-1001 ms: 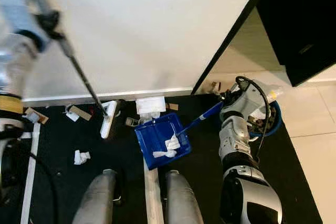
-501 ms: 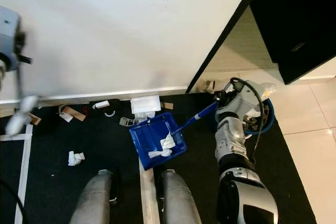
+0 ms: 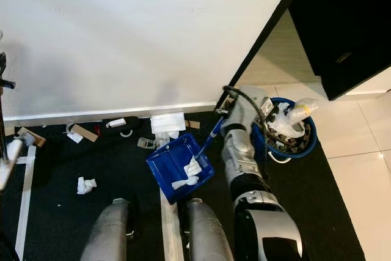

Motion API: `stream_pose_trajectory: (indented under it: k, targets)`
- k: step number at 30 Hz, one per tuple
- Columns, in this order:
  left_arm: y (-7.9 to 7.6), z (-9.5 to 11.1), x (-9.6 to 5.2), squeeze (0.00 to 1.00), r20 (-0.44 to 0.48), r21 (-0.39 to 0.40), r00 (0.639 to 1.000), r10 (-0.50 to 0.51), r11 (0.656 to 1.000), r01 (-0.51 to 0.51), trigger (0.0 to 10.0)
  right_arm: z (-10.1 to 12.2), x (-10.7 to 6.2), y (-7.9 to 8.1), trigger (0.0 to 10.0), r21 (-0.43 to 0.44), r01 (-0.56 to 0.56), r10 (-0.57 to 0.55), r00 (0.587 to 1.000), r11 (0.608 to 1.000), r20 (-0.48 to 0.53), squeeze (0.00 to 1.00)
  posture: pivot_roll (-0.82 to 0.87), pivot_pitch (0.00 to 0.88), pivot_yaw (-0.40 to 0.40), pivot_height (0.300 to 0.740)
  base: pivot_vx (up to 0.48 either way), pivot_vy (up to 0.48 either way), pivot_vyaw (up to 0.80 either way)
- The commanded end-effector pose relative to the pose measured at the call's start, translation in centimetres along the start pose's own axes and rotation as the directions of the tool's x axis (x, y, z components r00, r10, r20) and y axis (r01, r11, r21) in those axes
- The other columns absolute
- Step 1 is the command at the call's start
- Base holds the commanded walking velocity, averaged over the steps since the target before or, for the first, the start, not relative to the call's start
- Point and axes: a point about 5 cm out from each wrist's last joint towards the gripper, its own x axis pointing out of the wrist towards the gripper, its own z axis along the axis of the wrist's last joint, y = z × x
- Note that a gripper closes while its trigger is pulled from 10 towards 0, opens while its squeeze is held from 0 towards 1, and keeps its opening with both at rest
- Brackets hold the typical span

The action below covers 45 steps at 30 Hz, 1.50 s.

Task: Sweep floor

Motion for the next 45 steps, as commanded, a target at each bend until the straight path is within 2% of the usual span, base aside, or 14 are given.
stream_pose_trajectory:
  k: [1,9,18,23,25,26,28,29,33,36,38,40,41,45]
  targets:
    - [-1.6,-1.3,-0.2,0.0,-0.017,-0.034,0.999,-0.03,0.999,0.029,10.0,-4.2,-1.3,0.0,10.0,-0.141,0.022,-0.051,0.978,0.99,-0.201,0.0,-0.01,0.261,-0.083,0.74,0.0,0.0,0.0]
    - [-5.7,-3.2,-0.9,0.0,-0.046,-0.148,0.995,-0.086,0.986,0.079,10.0,-3.2,-1.4,0.8,10.0,-0.306,0.074,-0.11,0.989,0.949,-0.101,0.0,-0.02,0.257,-0.079,0.74,0.0,0.0,0.0]
    - [-16.2,-2.8,-2.9,0.0,-0.079,-0.437,0.988,-0.131,0.896,0.084,10.0,-3.9,-2.0,0.3,10.0,-0.359,0.073,-0.106,0.992,0.931,-0.073,0.0,-0.02,0.262,-0.084,0.74,0.0,0.0,0.0]
    - [-21.2,2.3,-3.6,0.0,-0.041,-0.652,0.989,-0.141,0.754,0.08,10.0,-3.8,-1.9,-1.1,10.0,-0.364,0.125,-0.162,0.984,0.923,-0.073,0.0,-0.02,0.262,-0.082,0.74,0.0,0.0,0.0]
    - [-23.5,7.3,-4.0,0.0,0.014,-0.775,0.987,-0.161,0.621,0.112,10.0,-3.8,-1.8,-2.0,10.0,-0.364,0.152,-0.192,0.978,0.919,-0.078,0.0,-0.02,0.262,-0.081,0.74,0.0,0.0,0.0]
    - [-23.5,7.3,-4.0,0.0,0.014,-0.775,0.987,-0.161,0.621,0.112,10.0,-3.8,-1.8,-2.0,10.0,-0.364,0.152,-0.192,0.978,0.919,-0.078,0.0,-0.02,0.262,-0.081,0.74,0.0,0.0,0.0]
    - [-24.6,11.6,-4.6,0.0,0.084,-0.844,0.98,-0.183,0.509,0.167,10.0,-3.7,-1.7,-2.6,10.0,-0.359,0.169,-0.211,0.974,0.918,-0.082,0.0,-0.01,0.262,-0.08,0.74,0.0,0.0,0.0]
    - [-24.6,11.6,-4.6,0.0,0.084,-0.844,0.98,-0.183,0.509,0.167,10.0,-3.7,-1.7,-2.6,10.0,-0.359,0.169,-0.211,0.974,0.918,-0.082,0.0,-0.01,0.262,-0.08,0.74,0.0,0.0,0.0]
    - [-23.9,17.8,-5.1,0.0,0.243,-0.893,0.94,-0.24,0.324,0.314,10.0,-3.6,-1.6,-3.1,10.0,-0.359,0.176,-0.218,0.972,0.917,-0.082,0.0,-0.01,0.254,-0.073,0.74,0.0,0.0,0.0]
    - [-22.3,19.8,-5.3,0.0,0.326,-0.879,0.909,-0.261,0.271,0.393,10.0,-3.5,-1.6,-3.2,10.0,-0.356,0.181,-0.224,0.971,0.917,-0.084,0.0,-0.01,0.252,-0.073,0.74,0.0,0.0,0.0]
    - [-21.6,20.1,-5.3,0.0,0.359,-0.853,0.888,-0.286,0.286,0.437,10.0,-3.5,-1.6,-3.2,10.0,-0.354,0.182,-0.226,0.97,0.917,-0.085,0.0,0.0,0.244,-0.075,0.74,0.0,0.0,0.0]
    - [-20.1,19.5,-5.1,0.0,0.41,-0.745,0.844,-0.344,0.408,0.528,10.0,-3.7,-1.6,-3.2,10.0,-0.353,0.178,-0.224,0.97,0.918,-0.093,0.0,0.01,0.237,-0.078,0.74,0.0,0.0,0.0]
    - [-20.1,19.5,-5.1,0.0,0.41,-0.745,0.844,-0.344,0.408,0.528,10.0,-3.7,-1.6,-3.2,10.0,-0.353,0.178,-0.224,0.97,0.918,-0.093,0.0,0.01,0.237,-0.078,0.74,0.0,0.0,0.0]
    - [-16.7,16.0,-4.4,0.0,0.384,-0.586,0.817,-0.43,0.571,0.575,10.0,-3.8,-1.5,-2.9,10.0,-0.353,0.166,-0.216,0.971,0.921,-0.106,0.0,0.03,0.22,-0.082,0.74,0.0,0.0,0.0]
